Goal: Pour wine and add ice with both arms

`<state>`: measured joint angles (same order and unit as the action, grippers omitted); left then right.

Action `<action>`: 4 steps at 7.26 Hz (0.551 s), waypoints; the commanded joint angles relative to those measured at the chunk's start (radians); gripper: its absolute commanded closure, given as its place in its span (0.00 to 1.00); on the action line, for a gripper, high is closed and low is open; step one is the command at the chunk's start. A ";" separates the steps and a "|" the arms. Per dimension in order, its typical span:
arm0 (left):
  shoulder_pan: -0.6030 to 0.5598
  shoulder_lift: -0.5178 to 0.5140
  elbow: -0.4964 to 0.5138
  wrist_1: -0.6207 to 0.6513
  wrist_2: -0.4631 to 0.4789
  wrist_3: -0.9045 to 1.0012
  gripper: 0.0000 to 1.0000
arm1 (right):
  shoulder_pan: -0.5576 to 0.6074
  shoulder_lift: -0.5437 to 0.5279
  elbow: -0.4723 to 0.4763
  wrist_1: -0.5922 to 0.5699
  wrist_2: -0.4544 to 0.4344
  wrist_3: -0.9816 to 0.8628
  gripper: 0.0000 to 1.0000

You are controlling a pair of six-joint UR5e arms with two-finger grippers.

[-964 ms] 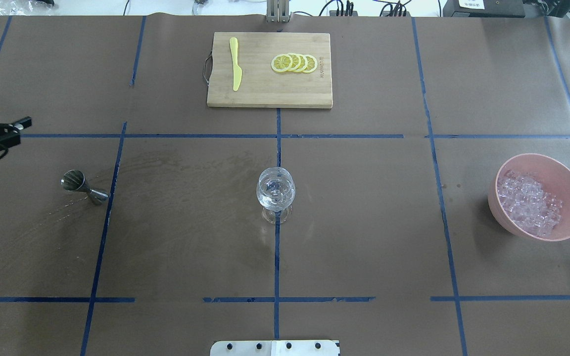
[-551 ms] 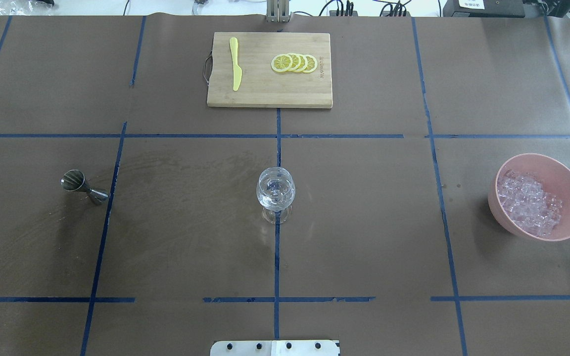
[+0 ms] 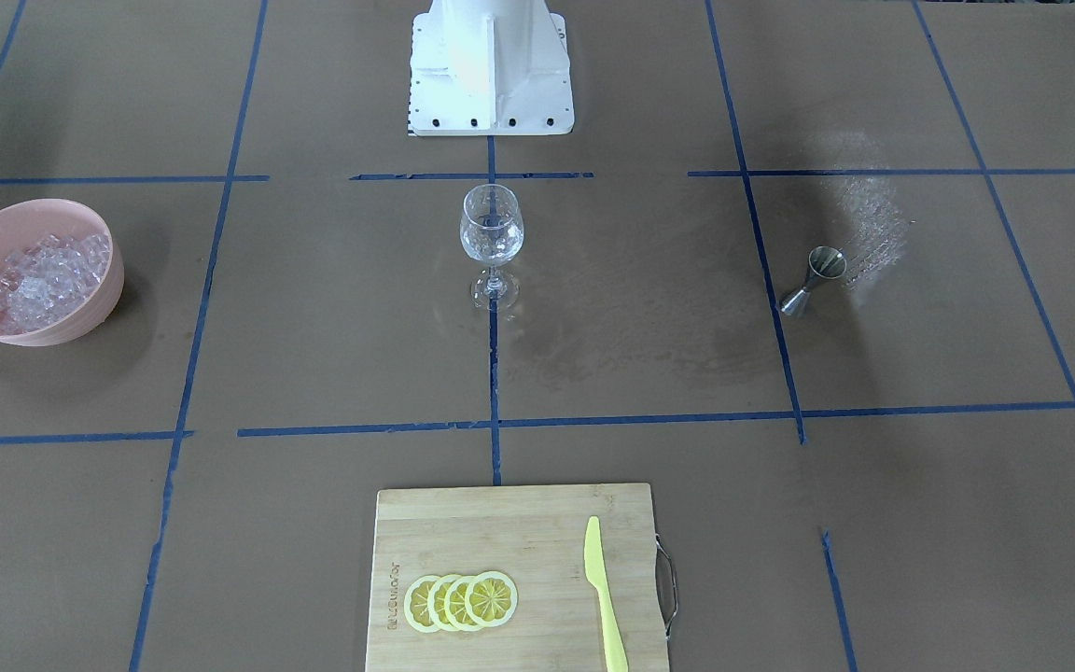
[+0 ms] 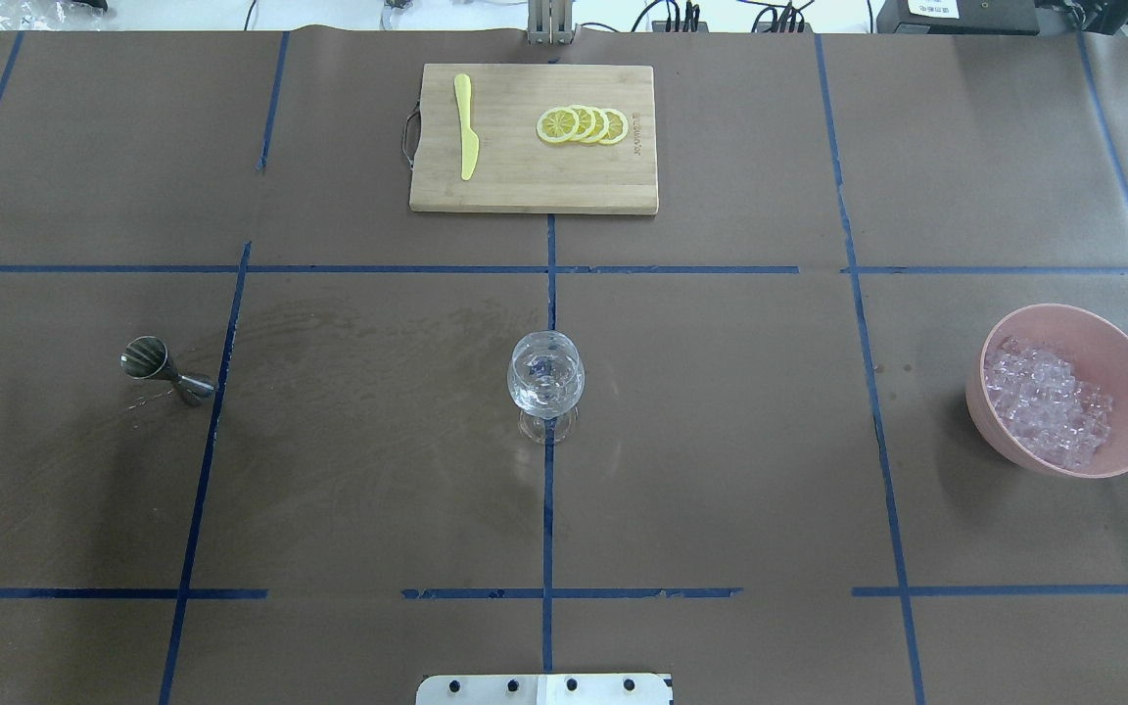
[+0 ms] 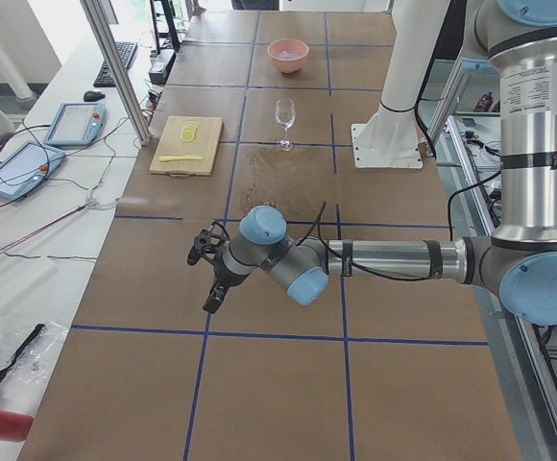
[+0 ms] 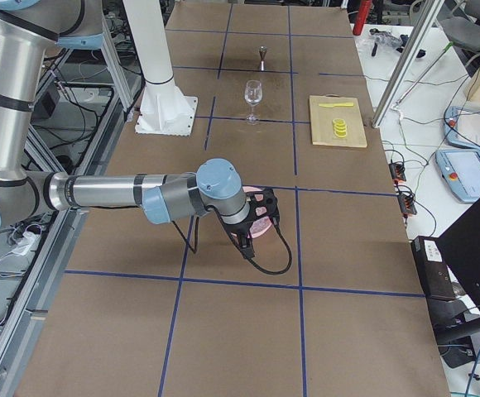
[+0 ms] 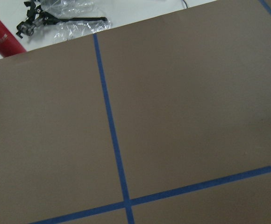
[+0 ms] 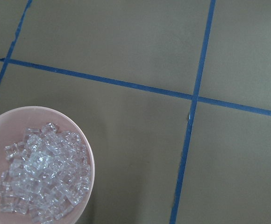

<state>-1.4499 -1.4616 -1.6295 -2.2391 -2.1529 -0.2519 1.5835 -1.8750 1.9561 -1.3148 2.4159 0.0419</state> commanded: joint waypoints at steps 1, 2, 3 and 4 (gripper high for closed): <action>-0.076 -0.005 -0.010 0.267 -0.105 0.144 0.00 | -0.045 -0.009 0.047 0.111 0.000 0.224 0.00; -0.075 -0.006 -0.015 0.341 -0.108 0.196 0.00 | -0.121 -0.018 0.046 0.240 -0.004 0.313 0.00; -0.082 -0.006 -0.032 0.384 -0.110 0.270 0.00 | -0.179 -0.029 0.047 0.331 -0.011 0.431 0.00; -0.083 0.000 -0.050 0.389 -0.110 0.270 0.00 | -0.274 -0.027 0.046 0.433 -0.071 0.590 0.00</action>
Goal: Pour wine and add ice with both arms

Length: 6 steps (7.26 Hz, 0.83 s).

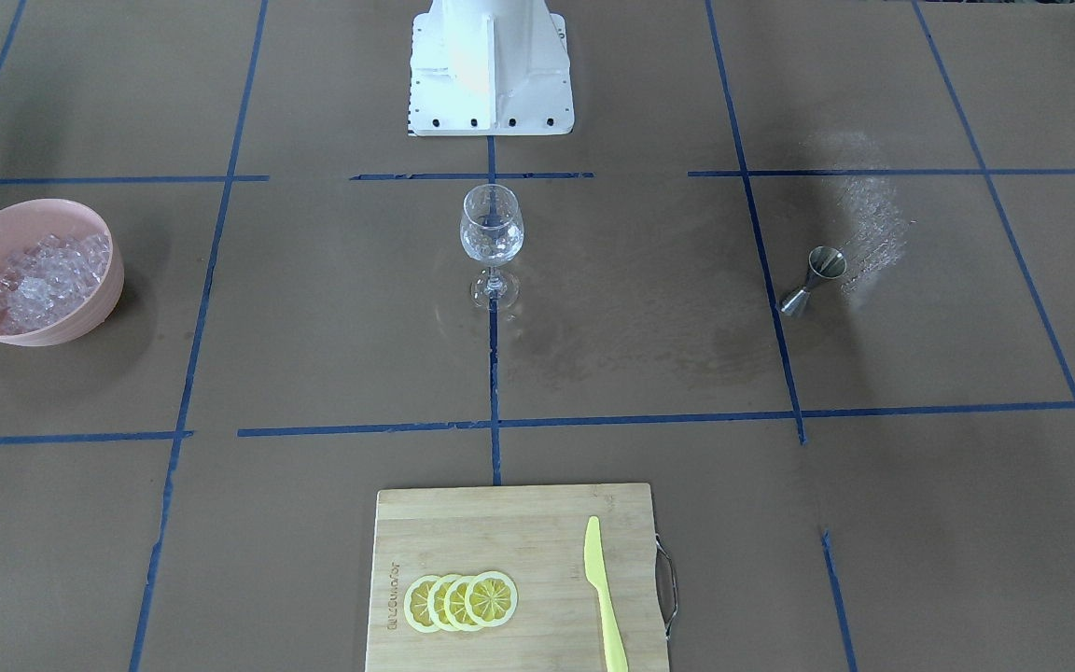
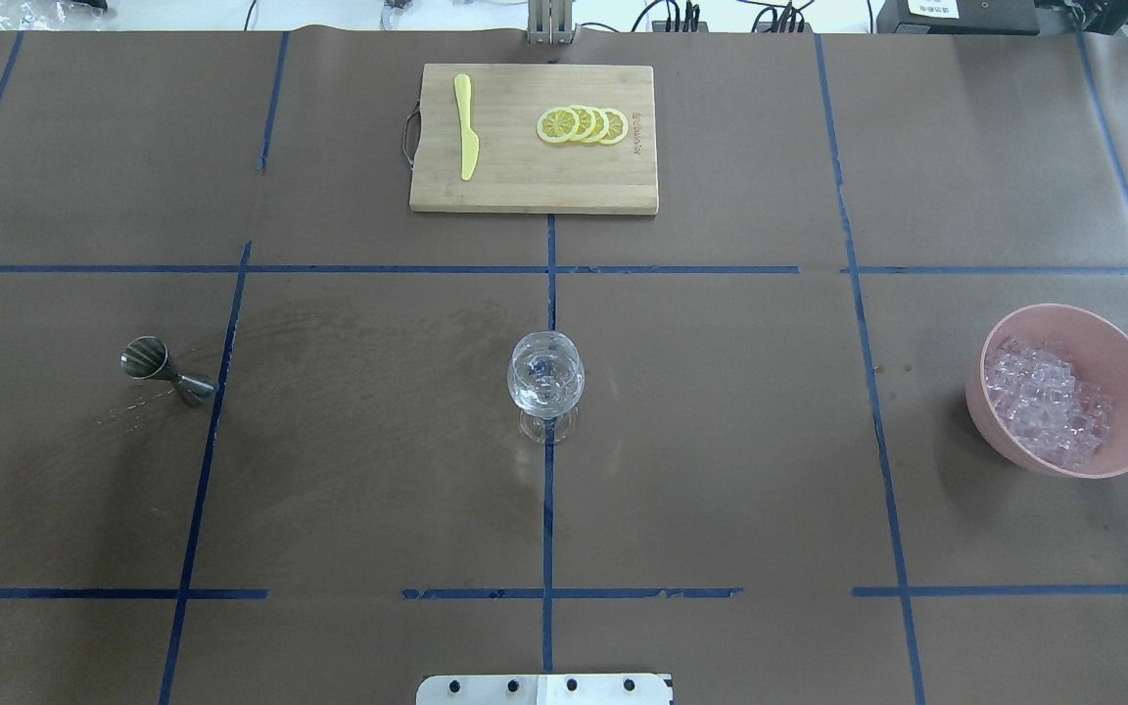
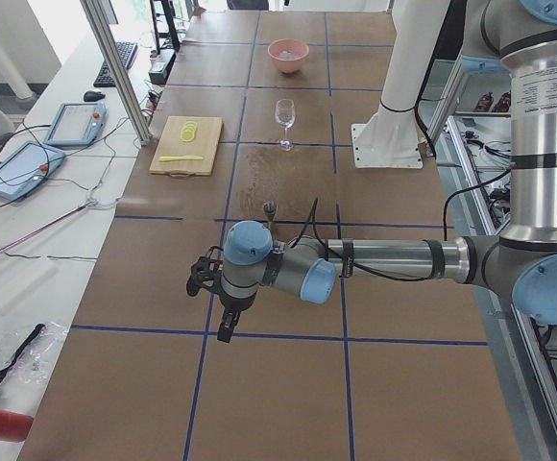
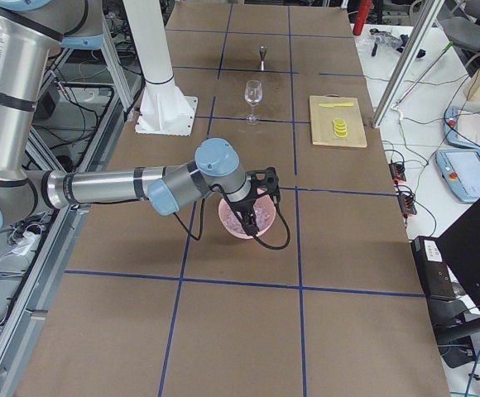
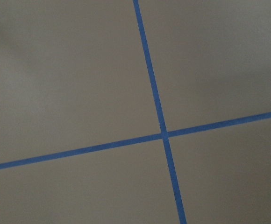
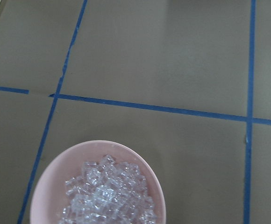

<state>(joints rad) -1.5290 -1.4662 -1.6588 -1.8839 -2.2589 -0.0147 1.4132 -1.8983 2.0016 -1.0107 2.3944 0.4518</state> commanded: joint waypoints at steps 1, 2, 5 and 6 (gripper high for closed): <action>-0.003 0.001 -0.021 0.034 -0.004 0.033 0.00 | -0.270 -0.004 0.000 0.200 -0.228 0.364 0.00; -0.002 -0.002 -0.021 0.032 -0.004 0.033 0.00 | -0.424 -0.005 0.000 0.211 -0.415 0.463 0.00; -0.002 -0.003 -0.027 0.032 -0.004 0.035 0.00 | -0.606 -0.007 -0.035 0.208 -0.626 0.632 0.14; -0.002 -0.003 -0.027 0.031 -0.004 0.035 0.00 | -0.672 -0.007 -0.056 0.210 -0.715 0.715 0.27</action>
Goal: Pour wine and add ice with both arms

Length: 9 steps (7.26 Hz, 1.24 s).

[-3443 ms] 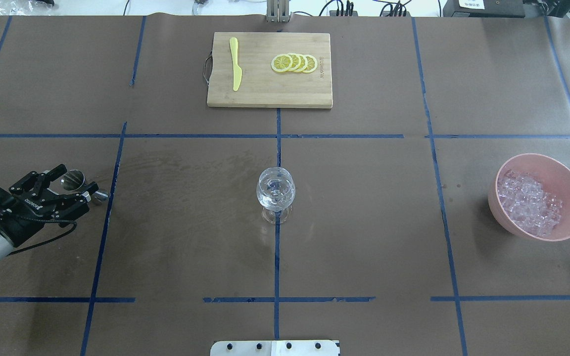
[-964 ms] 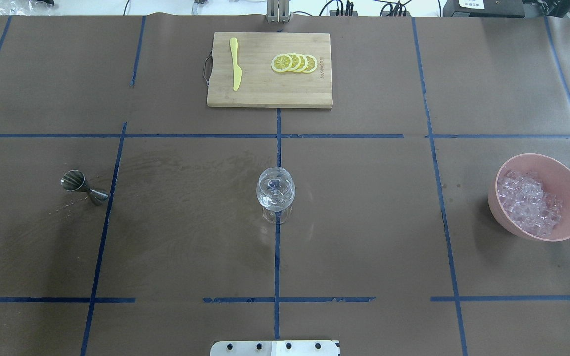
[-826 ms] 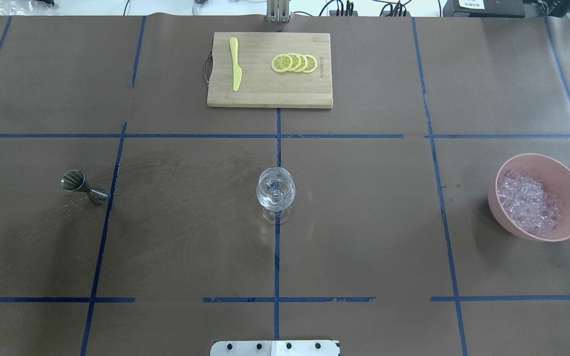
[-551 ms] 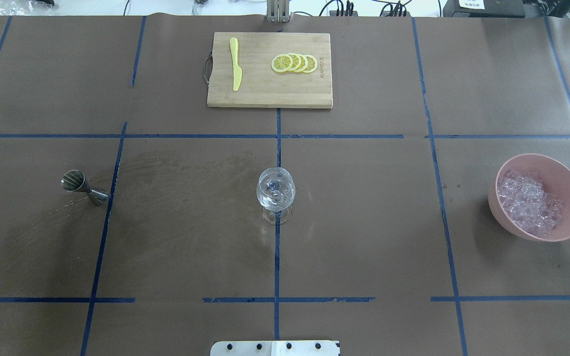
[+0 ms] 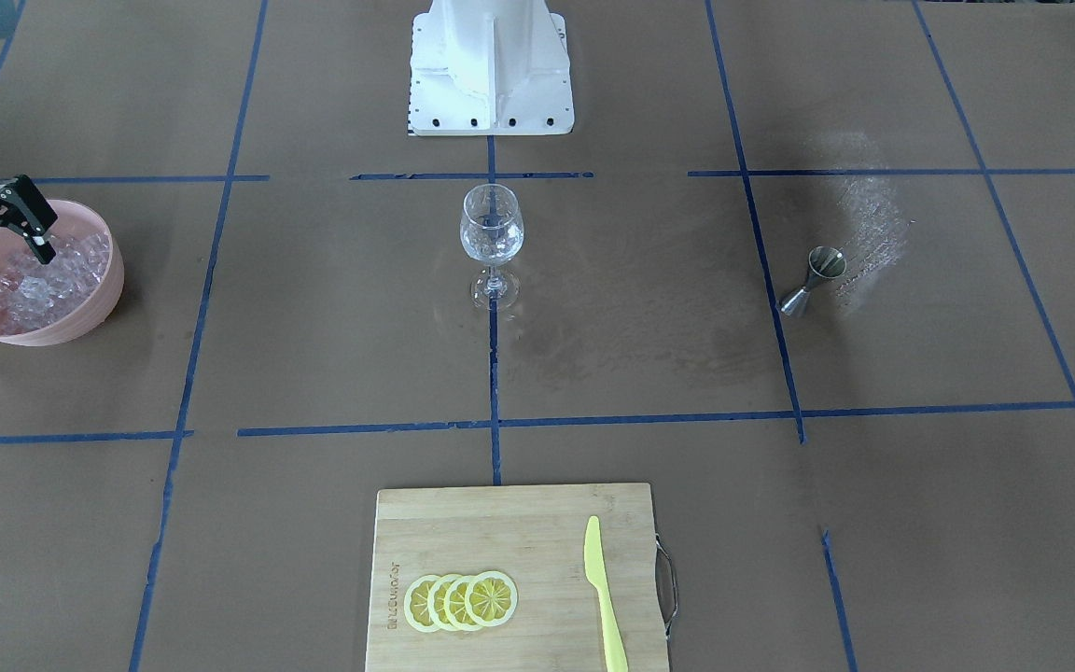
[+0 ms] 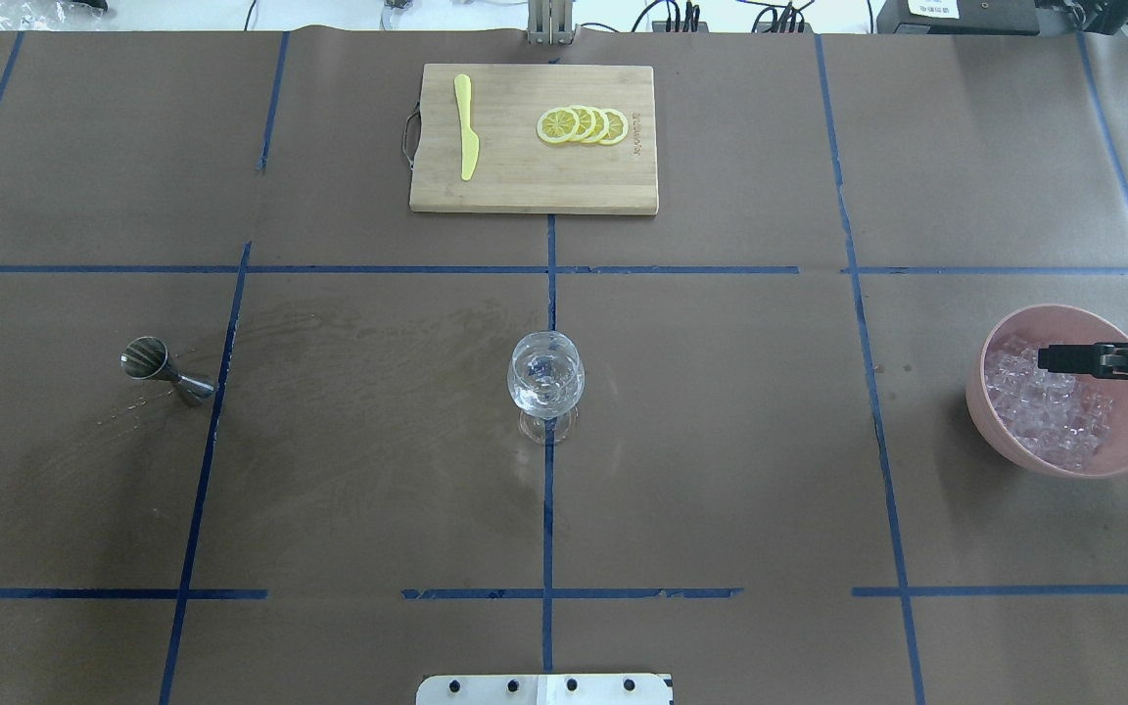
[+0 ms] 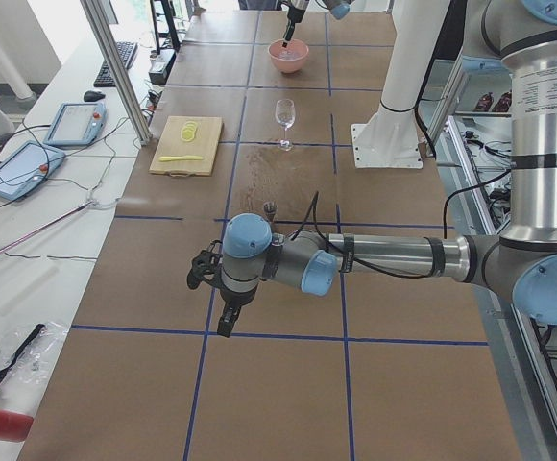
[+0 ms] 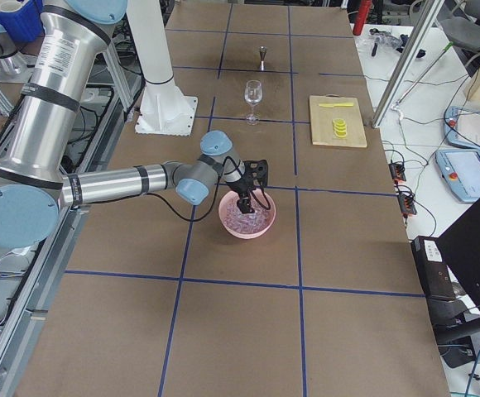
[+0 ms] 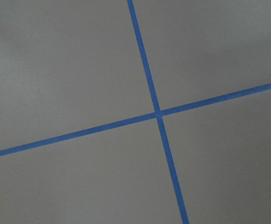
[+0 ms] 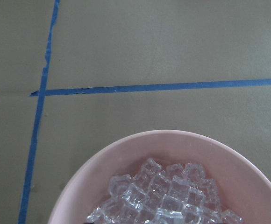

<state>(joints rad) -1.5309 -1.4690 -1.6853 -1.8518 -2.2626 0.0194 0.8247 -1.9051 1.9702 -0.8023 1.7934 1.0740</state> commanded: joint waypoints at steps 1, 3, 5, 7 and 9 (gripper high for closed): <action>0.000 -0.001 -0.001 -0.003 0.000 0.001 0.00 | -0.128 0.000 -0.043 0.000 -0.173 0.148 0.39; 0.000 -0.001 -0.001 -0.004 0.000 0.001 0.00 | -0.141 -0.003 -0.062 -0.003 -0.218 0.153 0.44; 0.000 -0.001 -0.001 -0.006 0.000 0.001 0.00 | -0.141 -0.008 -0.062 -0.003 -0.226 0.153 0.59; 0.000 -0.001 -0.001 -0.007 0.000 0.001 0.00 | -0.141 -0.003 -0.054 -0.003 -0.224 0.152 1.00; 0.000 -0.001 0.001 -0.009 0.000 0.001 0.00 | -0.136 -0.002 -0.012 -0.006 -0.209 0.140 1.00</action>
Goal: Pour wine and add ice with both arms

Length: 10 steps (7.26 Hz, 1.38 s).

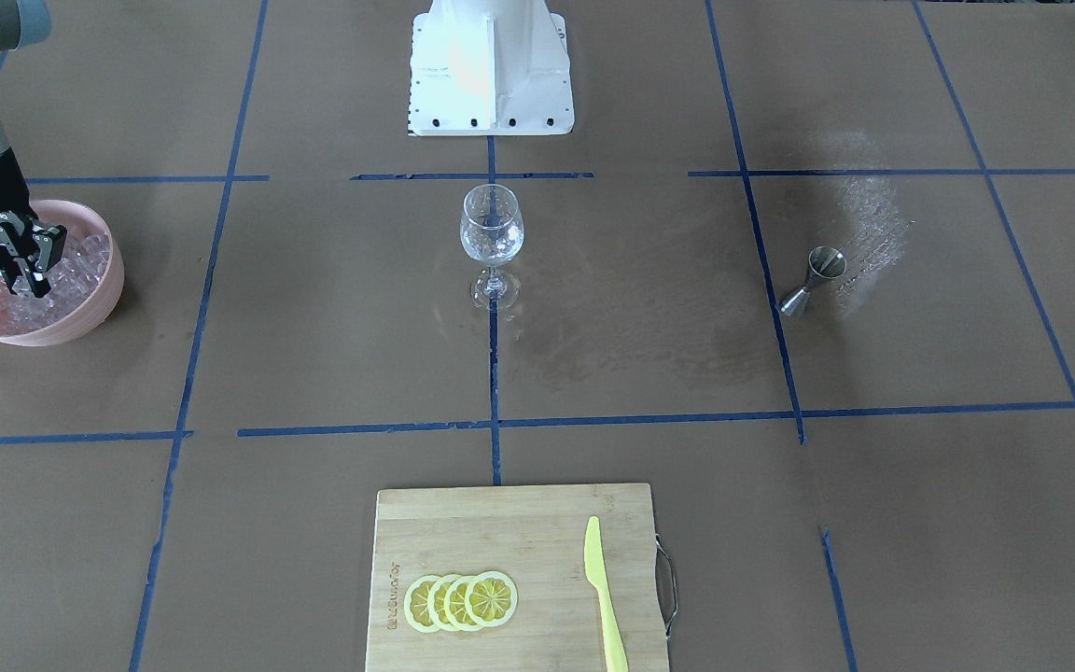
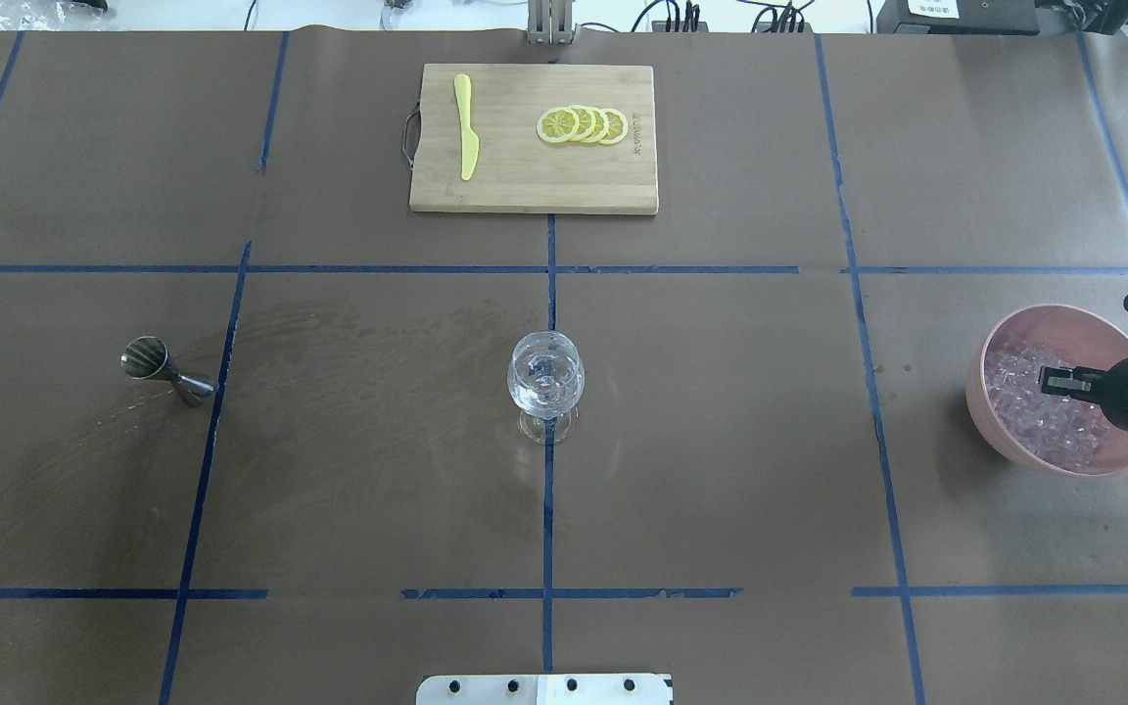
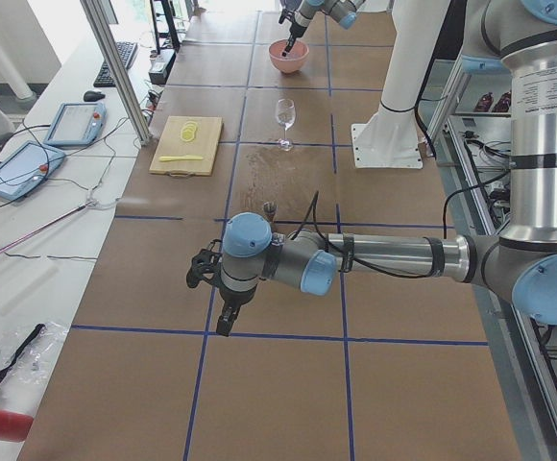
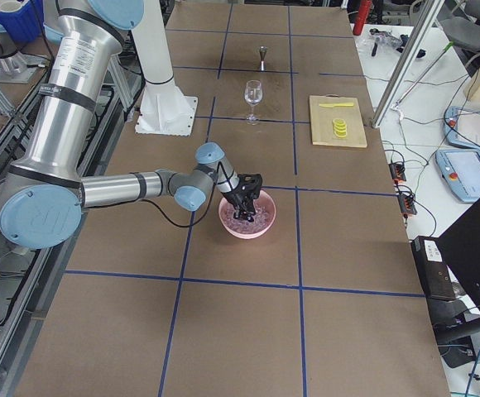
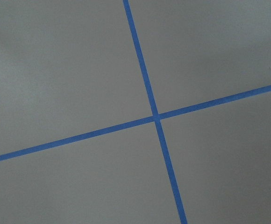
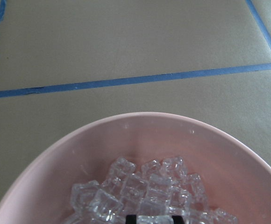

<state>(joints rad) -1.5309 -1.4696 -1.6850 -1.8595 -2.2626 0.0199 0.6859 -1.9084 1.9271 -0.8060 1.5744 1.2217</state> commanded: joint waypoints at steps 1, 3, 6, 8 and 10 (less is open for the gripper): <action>0.000 0.000 -0.001 -0.001 -0.002 0.000 0.00 | 0.004 0.003 0.093 -0.031 0.028 -0.010 1.00; -0.002 0.002 -0.001 -0.001 0.001 -0.002 0.00 | 0.027 0.076 0.203 -0.164 0.096 -0.110 1.00; 0.001 0.015 -0.013 0.014 0.000 0.068 0.00 | 0.020 0.315 0.207 -0.383 0.096 -0.125 1.00; -0.002 0.006 -0.050 0.275 -0.002 0.193 0.00 | 0.005 0.499 0.207 -0.565 0.096 -0.113 1.00; -0.003 0.021 -0.102 0.358 -0.113 0.207 0.00 | -0.046 0.686 0.207 -0.732 0.090 -0.064 1.00</action>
<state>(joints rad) -1.5329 -1.4547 -1.7605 -1.5536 -2.3111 0.2163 0.6707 -1.3455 2.1338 -1.4243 1.6679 1.1224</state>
